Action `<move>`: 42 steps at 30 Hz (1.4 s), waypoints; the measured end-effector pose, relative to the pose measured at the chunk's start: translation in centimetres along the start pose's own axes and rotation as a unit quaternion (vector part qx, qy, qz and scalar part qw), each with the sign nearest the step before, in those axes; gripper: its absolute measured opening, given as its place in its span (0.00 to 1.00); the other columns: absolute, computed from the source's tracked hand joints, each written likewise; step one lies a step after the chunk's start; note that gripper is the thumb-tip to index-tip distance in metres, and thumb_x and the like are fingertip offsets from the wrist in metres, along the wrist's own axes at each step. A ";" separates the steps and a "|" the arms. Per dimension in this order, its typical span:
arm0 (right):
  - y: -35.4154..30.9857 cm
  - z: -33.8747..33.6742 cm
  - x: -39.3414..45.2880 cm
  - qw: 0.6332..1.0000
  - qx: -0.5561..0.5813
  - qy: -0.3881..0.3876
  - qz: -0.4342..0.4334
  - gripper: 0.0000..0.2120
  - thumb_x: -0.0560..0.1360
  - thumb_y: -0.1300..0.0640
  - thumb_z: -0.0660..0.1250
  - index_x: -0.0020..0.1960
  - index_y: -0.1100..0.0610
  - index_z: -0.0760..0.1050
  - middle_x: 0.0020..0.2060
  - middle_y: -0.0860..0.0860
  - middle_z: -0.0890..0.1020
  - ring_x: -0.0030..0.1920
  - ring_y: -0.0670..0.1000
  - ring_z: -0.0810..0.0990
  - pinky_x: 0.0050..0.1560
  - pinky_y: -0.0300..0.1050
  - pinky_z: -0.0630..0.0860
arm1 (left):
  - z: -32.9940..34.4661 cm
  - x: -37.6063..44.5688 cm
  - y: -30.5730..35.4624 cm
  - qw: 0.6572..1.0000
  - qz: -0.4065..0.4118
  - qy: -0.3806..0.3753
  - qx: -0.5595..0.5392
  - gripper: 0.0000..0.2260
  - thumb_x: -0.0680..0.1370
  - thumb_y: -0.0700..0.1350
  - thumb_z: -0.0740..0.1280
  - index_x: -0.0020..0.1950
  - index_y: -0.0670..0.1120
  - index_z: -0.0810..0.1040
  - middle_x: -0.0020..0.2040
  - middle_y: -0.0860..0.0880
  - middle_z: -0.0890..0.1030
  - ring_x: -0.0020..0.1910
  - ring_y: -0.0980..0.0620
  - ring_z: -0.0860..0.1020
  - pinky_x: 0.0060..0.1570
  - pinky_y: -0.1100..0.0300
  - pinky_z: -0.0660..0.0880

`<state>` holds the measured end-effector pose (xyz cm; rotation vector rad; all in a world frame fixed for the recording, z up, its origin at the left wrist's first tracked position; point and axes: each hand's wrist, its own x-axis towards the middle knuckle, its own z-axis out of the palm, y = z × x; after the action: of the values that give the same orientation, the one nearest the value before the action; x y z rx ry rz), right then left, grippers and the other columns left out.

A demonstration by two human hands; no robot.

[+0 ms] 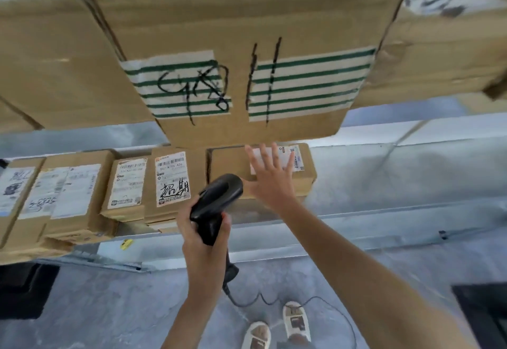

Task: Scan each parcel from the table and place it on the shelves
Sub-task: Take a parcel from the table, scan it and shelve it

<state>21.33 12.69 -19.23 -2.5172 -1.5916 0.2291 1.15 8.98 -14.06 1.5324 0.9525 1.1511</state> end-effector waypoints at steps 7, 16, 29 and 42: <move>7.5 -2.7 -9.5 0.988 0.010 0.054 0.143 0.37 0.77 0.30 0.39 0.82 0.43 0.39 0.82 0.48 0.41 0.82 0.57 0.40 0.77 0.66 0.38 | 6.4 2.0 0.1 0.977 0.068 -0.201 -0.012 0.28 0.78 0.36 0.71 0.67 0.64 0.66 0.63 0.76 0.71 0.64 0.70 0.72 0.61 0.76 0.67; 19.7 -7.5 -26.2 0.907 0.005 0.092 0.410 0.35 0.80 0.32 0.40 0.82 0.44 0.38 0.82 0.47 0.43 0.82 0.56 0.40 0.78 0.61 0.37 | 22.3 -4.2 5.5 0.864 0.141 -0.483 -0.036 0.26 0.80 0.41 0.70 0.65 0.70 0.66 0.56 0.67 0.79 0.46 0.64 0.80 0.41 0.74 0.72; 31.4 -14.8 -48.7 0.796 0.021 0.179 0.577 0.32 0.84 0.38 0.50 0.83 0.48 0.46 0.83 0.51 0.46 0.82 0.60 0.44 0.78 0.63 0.46 | 38.0 -23.7 13.8 0.723 0.248 -0.642 -0.061 0.24 0.80 0.41 0.70 0.69 0.63 0.66 0.65 0.56 0.77 0.62 0.59 0.77 0.60 0.65 0.74; 40.4 -13.8 -61.4 0.718 0.065 0.208 0.661 0.32 0.83 0.36 0.47 0.83 0.46 0.44 0.83 0.50 0.47 0.82 0.60 0.44 0.78 0.63 0.43 | 48.0 -37.3 15.9 0.675 0.262 -0.688 -0.057 0.27 0.81 0.44 0.69 0.68 0.70 0.62 0.65 0.60 0.74 0.59 0.70 0.74 0.53 0.79 0.69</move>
<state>33.76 -60.63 -11.46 -2.7418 0.5554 -0.0973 38.85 -41.18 -11.24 1.9877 -0.6227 0.0824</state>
